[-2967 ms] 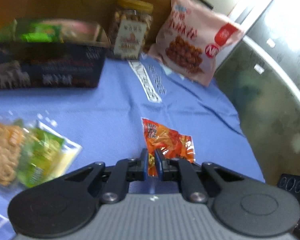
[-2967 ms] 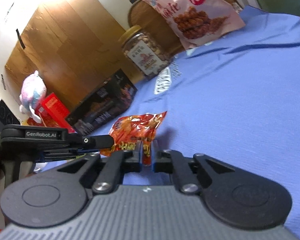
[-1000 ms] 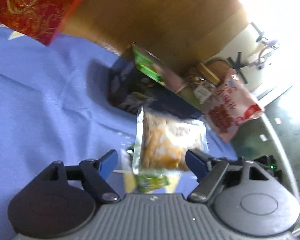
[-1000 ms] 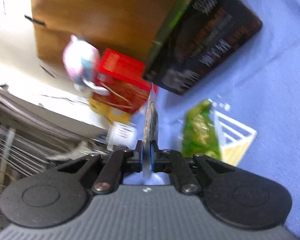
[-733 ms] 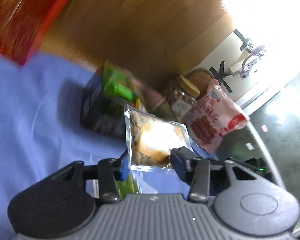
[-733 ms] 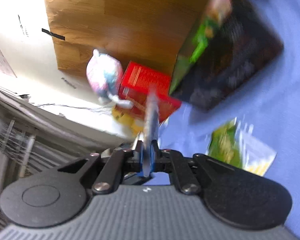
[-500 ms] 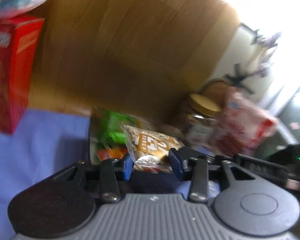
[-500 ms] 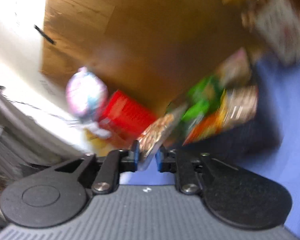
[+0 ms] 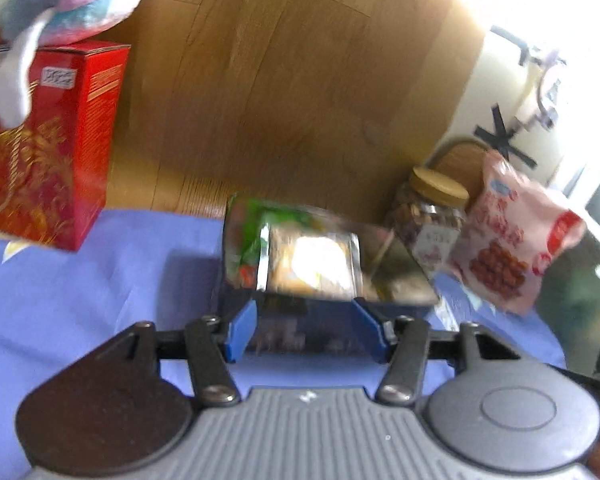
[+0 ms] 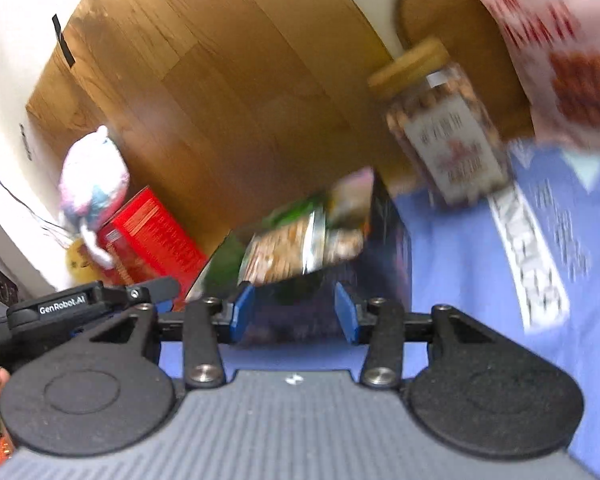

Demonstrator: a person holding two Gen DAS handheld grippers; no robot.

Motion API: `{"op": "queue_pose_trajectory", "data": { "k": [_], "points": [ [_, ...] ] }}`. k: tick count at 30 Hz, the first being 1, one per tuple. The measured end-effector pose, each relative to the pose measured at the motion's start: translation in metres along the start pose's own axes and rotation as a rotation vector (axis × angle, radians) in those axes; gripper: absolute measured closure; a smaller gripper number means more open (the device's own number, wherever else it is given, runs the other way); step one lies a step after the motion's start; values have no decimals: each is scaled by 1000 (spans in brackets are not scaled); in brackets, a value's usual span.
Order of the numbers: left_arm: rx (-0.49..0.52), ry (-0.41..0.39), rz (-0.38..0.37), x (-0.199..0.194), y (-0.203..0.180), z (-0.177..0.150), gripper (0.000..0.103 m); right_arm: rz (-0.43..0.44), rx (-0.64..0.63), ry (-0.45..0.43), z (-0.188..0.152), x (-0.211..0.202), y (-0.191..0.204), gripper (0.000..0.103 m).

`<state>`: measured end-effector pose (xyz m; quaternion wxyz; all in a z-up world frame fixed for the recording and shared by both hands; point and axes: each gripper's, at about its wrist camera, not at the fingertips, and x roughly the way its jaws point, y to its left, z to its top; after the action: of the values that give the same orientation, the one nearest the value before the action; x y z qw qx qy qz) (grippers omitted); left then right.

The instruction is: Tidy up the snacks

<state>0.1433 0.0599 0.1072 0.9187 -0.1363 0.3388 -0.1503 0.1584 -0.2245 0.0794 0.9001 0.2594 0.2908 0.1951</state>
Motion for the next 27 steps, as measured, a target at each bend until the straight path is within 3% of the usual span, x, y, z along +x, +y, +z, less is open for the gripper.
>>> {"op": "queue_pose_trajectory", "data": {
  "k": [4,10,14,18,23,27],
  "points": [
    [31,41,46,-25,5,-35,46,36,60,63,-31,-18,-11,54],
    [-23,58,127,-64,28,-77,46,66,40,125,-77,-40,-4,54],
    [-30,69,89,-79,22,-92,46,89,-13,126,-101,-60,4,54],
    [75,90,52,-73,-15,-107,46,82,-44,119,-117,-75,5,54],
    [268,56,201,-54,-57,-126,46,33,-128,113,-133,-85,15,52],
    [286,52,278,-48,-62,-133,46,-6,-188,97,-141,-90,20,51]
  ]
}}
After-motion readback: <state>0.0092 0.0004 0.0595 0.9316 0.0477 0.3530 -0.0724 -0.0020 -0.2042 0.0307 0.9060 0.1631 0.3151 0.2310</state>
